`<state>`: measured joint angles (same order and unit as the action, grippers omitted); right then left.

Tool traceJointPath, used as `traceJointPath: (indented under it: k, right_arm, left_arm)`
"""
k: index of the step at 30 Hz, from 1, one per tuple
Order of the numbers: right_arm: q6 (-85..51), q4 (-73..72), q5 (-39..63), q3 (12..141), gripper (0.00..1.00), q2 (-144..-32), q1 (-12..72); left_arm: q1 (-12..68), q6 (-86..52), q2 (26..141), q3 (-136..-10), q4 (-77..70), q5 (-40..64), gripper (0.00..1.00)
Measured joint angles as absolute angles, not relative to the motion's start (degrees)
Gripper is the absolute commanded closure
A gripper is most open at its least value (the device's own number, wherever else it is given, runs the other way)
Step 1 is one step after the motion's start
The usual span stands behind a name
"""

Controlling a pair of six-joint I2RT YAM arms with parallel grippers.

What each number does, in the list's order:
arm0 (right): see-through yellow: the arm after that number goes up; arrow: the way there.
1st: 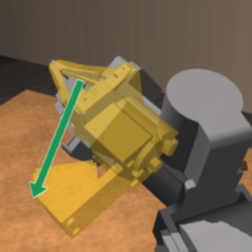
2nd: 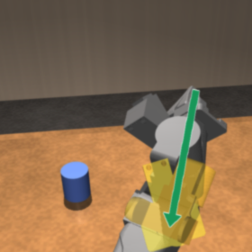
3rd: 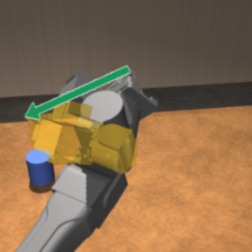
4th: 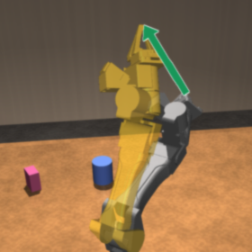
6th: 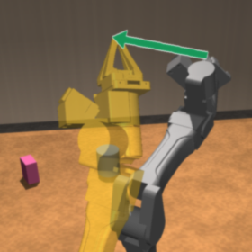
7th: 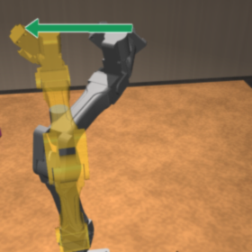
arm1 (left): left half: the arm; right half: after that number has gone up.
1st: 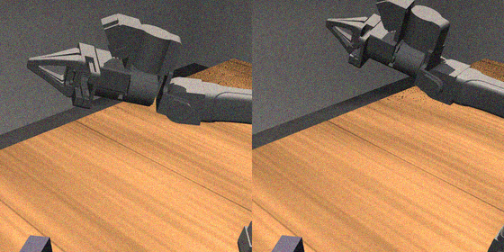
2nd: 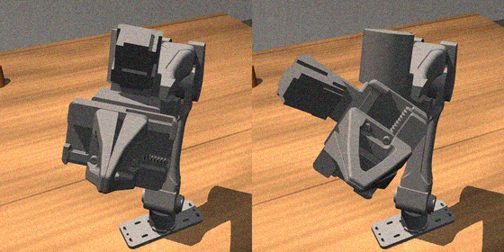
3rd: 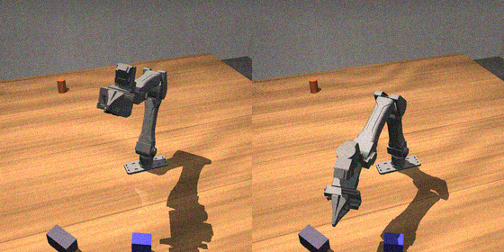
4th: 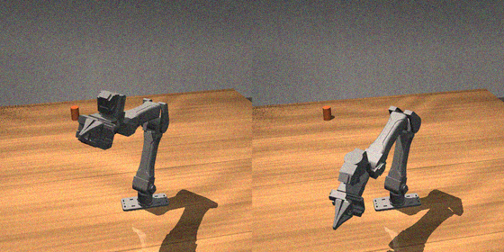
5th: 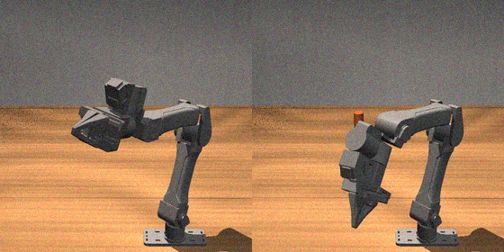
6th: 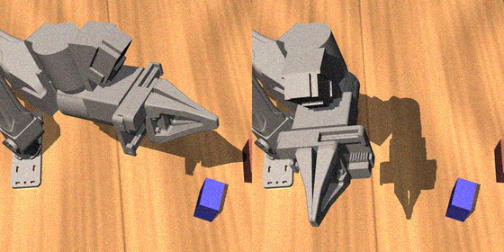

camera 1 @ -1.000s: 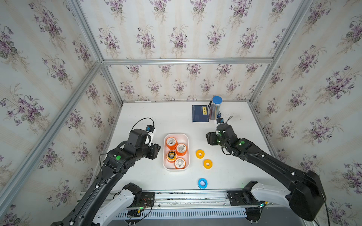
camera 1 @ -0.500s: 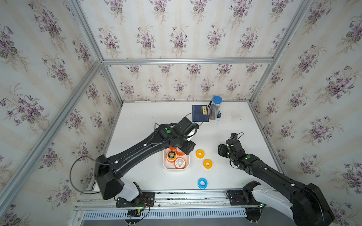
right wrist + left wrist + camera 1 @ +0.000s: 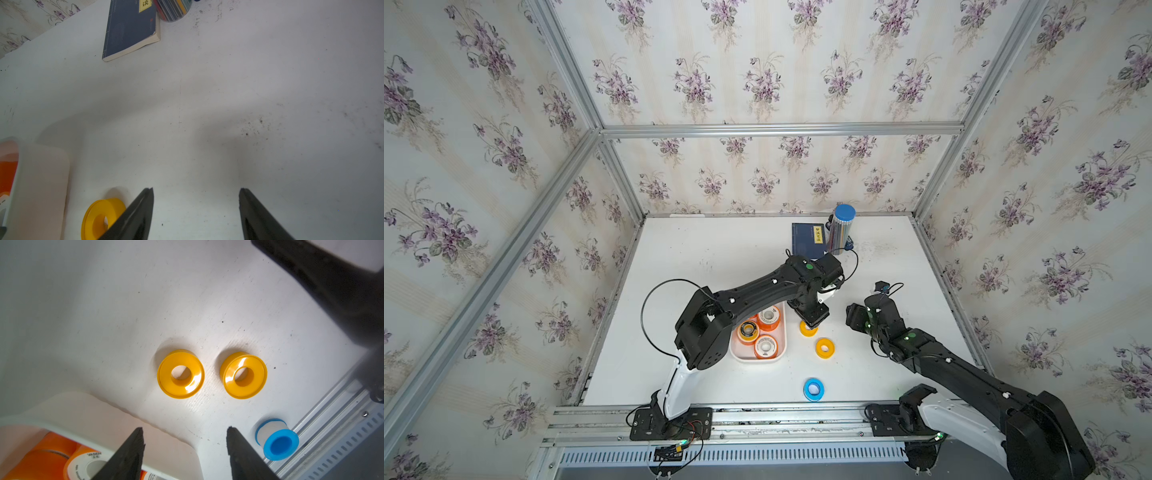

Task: Put the sealing tape into the storage box
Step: Pick up the sealing tape at the center of the board.

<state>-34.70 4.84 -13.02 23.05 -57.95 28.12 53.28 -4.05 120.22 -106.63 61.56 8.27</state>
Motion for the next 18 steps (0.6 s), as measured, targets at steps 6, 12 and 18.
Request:
traceJointPath:
  k: [6, 12, 18]
  right_arm:
    - [-34.7, 4.8, -13.0, 23.1, 0.30, -58.2, 28.1]
    - [-34.7, 4.8, -13.0, 23.2, 0.30, -58.3, 28.1]
    - [-34.7, 4.7, -13.0, 23.5, 0.30, -59.0, 28.1]
  left_arm:
    - [53.2, -2.8, 126.4, -109.1, 61.8, 8.4, 0.31]
    - [53.2, -2.3, 130.9, -111.3, 61.8, 8.5, 0.31]
    - [53.1, -2.4, 132.8, -112.1, 61.3, 9.2, 0.31]
